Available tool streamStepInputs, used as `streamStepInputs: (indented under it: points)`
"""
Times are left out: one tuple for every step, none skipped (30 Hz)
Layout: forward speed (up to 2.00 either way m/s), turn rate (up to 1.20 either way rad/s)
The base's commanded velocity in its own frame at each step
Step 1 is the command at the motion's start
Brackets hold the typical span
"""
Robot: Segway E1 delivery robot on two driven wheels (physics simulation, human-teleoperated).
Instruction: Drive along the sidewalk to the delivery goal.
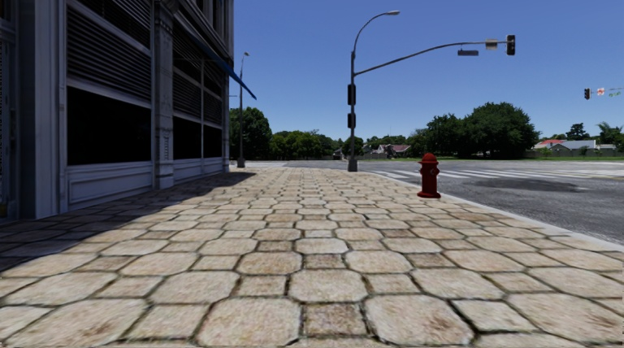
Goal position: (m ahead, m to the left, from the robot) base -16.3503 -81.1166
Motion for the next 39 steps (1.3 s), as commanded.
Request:
streamStepInputs:
  points:
    - [2.0,0.0]
    - [2.0,0.0]
    - [2.0,0.0]
    - [2.0,0.0]
    - [2.0,0.0]
    - [2.0,0.0]
    - [2.0,0.0]
    - [2.0,0.0]
    - [2.0,0.0]
    - [2.0,0.0]
    - [2.0,0.0]
    - [2.0,0.0]
    - [2.0,0.0]
    - [2.0,0.0]
    - [2.0,0.0]
    - [2.0,0.0]
    - [2.0,0.0]
    - [2.0,0.0]
    - [2.0,0.0]
    - [2.0,0.0]
    - [2.0,0.0]
    - [2.0,0.0]
    - [2.0,0.0]
    - [2.0,0.0]
    - [2.0,0.0]
    - [2.0,0.0]
    - [2.0,0.0]
    - [2.0,0.0]
    - [2.0,0.0]
    - [2.0,0.0]
    - [2.0,0.0]
    - [2.0,0.0]
    - [2.0,0.0]
    - [2.0,0.0]
    - [2.0,0.0]
    - [2.0,0.0]
    - [2.0,0.0]
    - [2.0,0.0]
    - [2.0,0.0]
